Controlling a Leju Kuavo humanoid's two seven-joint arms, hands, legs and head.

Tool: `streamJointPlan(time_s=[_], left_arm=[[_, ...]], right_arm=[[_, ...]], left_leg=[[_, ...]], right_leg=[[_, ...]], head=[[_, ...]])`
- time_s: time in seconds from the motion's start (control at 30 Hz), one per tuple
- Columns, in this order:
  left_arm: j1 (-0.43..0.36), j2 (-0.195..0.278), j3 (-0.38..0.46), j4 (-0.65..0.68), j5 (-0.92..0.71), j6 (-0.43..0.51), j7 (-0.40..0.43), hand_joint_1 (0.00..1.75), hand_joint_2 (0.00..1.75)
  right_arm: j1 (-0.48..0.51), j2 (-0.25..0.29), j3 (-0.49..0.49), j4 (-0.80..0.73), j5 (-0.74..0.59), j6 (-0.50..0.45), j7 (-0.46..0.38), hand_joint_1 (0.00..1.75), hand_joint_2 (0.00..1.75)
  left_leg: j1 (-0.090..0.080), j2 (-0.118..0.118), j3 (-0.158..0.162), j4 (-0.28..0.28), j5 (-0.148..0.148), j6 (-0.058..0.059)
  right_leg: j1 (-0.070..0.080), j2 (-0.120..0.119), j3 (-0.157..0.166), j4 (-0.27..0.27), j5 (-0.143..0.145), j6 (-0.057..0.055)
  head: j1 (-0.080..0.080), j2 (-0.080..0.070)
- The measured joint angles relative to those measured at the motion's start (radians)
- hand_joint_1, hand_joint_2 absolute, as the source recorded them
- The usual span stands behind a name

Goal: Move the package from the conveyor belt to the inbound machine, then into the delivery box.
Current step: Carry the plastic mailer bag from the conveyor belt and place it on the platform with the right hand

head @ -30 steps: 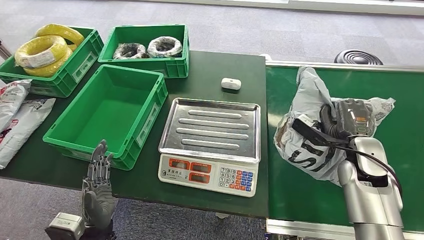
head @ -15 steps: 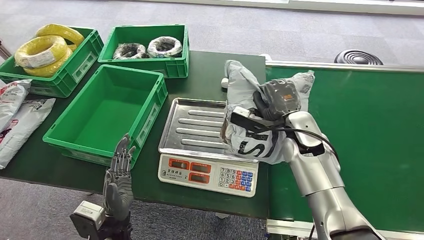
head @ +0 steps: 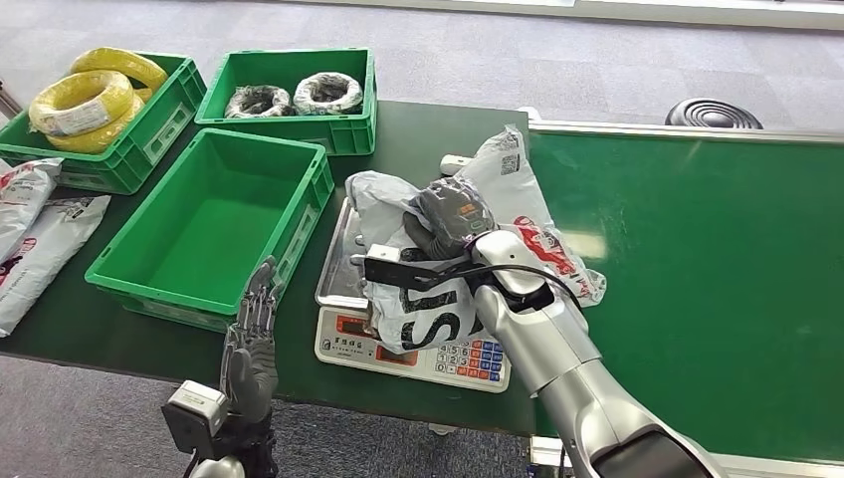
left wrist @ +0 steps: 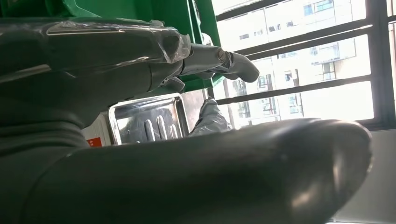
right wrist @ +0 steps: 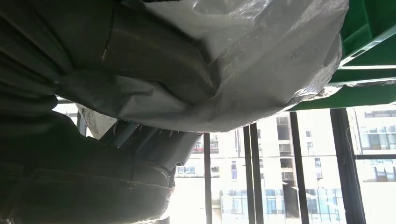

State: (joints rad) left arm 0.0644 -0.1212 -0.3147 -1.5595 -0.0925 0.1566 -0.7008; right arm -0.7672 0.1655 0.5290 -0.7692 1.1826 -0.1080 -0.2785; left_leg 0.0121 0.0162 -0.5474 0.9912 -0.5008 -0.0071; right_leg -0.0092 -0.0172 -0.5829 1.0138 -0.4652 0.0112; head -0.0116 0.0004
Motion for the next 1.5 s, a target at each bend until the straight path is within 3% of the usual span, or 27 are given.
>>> streamJointPlan(time_s=[0.53, 0.57, 0.67, 0.7, 0.8, 0.93, 1.07, 1.17, 1.23, 1.4, 1.5], left_arm=[[-0.034, 0.0, 0.0, 0.032, 0.008, -0.013, 0.0, 0.0, 0.0], [-0.035, -0.001, 0.0, 0.033, 0.008, -0.014, 0.0, 0.0, 0.0], [-0.038, -0.002, 0.0, 0.036, 0.007, -0.016, 0.0, 0.0, 0.0], [-0.039, -0.003, 0.0, 0.038, 0.007, -0.016, 0.0, 0.0, 0.0], [-0.04, -0.007, 0.002, 0.038, 0.004, -0.015, 0.0, 0.0, 0.0], [-0.036, -0.012, 0.007, 0.038, -0.001, -0.016, 0.0, 0.0, 0.0], [-0.03, -0.014, 0.01, 0.037, -0.002, -0.015, 0.0, 0.0, 0.0], [-0.026, -0.014, 0.011, 0.037, 0.003, -0.01, 0.0, 0.0, 0.0], [-0.021, -0.014, 0.01, 0.037, 0.008, -0.002, 0.0, 0.0, 0.0], [-0.012, -0.014, 0.004, 0.04, 0.016, 0.018, 0.0, 0.0, 0.0], [-0.01, -0.014, 0.001, 0.045, 0.018, 0.022, 0.0, 0.0, 0.0]], right_arm=[[0.046, 0.03, 0.024, 0.027, -0.07, -0.001, -0.09, 1.75, 1.75], [0.047, 0.03, 0.025, 0.028, -0.076, 0.002, -0.1, 1.31, 1.75], [0.057, 0.032, 0.027, 0.034, -0.097, 0.006, -0.129, 0.0, 0.44], [0.061, 0.033, 0.027, 0.037, -0.1, -0.002, -0.13, 0.0, 0.0], [0.074, 0.035, 0.027, 0.047, -0.087, -0.088, -0.09, 0.0, 0.0], [0.086, 0.035, 0.013, 0.029, -0.033, -0.286, -0.001, 0.0, 0.0], [0.126, 0.025, -0.033, -0.091, 0.045, -0.449, 0.068, 0.0, 0.0], [0.166, 0.011, -0.089, -0.224, 0.025, -0.544, 0.065, 0.0, 0.0], [0.204, 0.007, -0.138, -0.326, -0.029, -0.573, 0.007, 0.0, 0.0], [0.317, 0.072, -0.356, -0.645, -0.174, -0.585, -0.335, 0.0, 0.0], [0.382, 0.11, -0.432, -0.841, -0.225, -0.585, -0.408, 0.0, 0.0]], left_leg=[[0.0, 0.0, 0.0, 0.0, 0.0, 0.0], [0.0, 0.0, 0.0, 0.0, 0.0, 0.0], [0.0, 0.0, 0.0, 0.0, 0.0, 0.0], [0.0, 0.0, 0.0, 0.0, 0.0, 0.0], [0.0, 0.0, 0.0, 0.0, 0.0, 0.0], [0.0, 0.0, 0.0, 0.0, 0.0, 0.0], [0.0, 0.0, 0.0, 0.0, 0.0, 0.0], [0.0, 0.0, 0.0, 0.0, 0.0, 0.0], [0.0, -0.001, 0.0, 0.0, 0.0, 0.0], [0.0, -0.002, -0.001, 0.0, 0.0, 0.0], [0.0, -0.001, -0.001, 0.0, 0.0, 0.0]], right_leg=[[0.0, 0.0, 0.0, 0.0, 0.0, 0.0], [0.0, 0.0, 0.0, 0.0, 0.0, 0.0], [0.0, 0.0, 0.0, 0.0, 0.0, 0.0], [0.0, 0.0, 0.0, 0.0, 0.0, 0.0], [0.0, 0.0, 0.0, 0.0, 0.0, 0.0], [0.0, 0.0, 0.0, 0.0, 0.0, 0.0], [0.0, 0.0, 0.0, 0.0, 0.0, 0.0], [0.0, 0.0, 0.0, 0.0, 0.0, 0.0], [0.0, 0.0, 0.0, 0.0, 0.0, 0.0], [0.0, 0.0, -0.001, 0.0, 0.0, 0.0], [0.0, 0.0, -0.001, 0.0, 0.0, 0.0]], head=[[0.0, 0.0], [0.0, 0.0], [0.0, 0.0], [0.0, 0.0], [0.0, 0.0], [0.0, 0.0], [0.0, 0.0], [0.0, 0.0], [0.0, 0.0], [0.0, 0.0], [0.0, 0.0]])
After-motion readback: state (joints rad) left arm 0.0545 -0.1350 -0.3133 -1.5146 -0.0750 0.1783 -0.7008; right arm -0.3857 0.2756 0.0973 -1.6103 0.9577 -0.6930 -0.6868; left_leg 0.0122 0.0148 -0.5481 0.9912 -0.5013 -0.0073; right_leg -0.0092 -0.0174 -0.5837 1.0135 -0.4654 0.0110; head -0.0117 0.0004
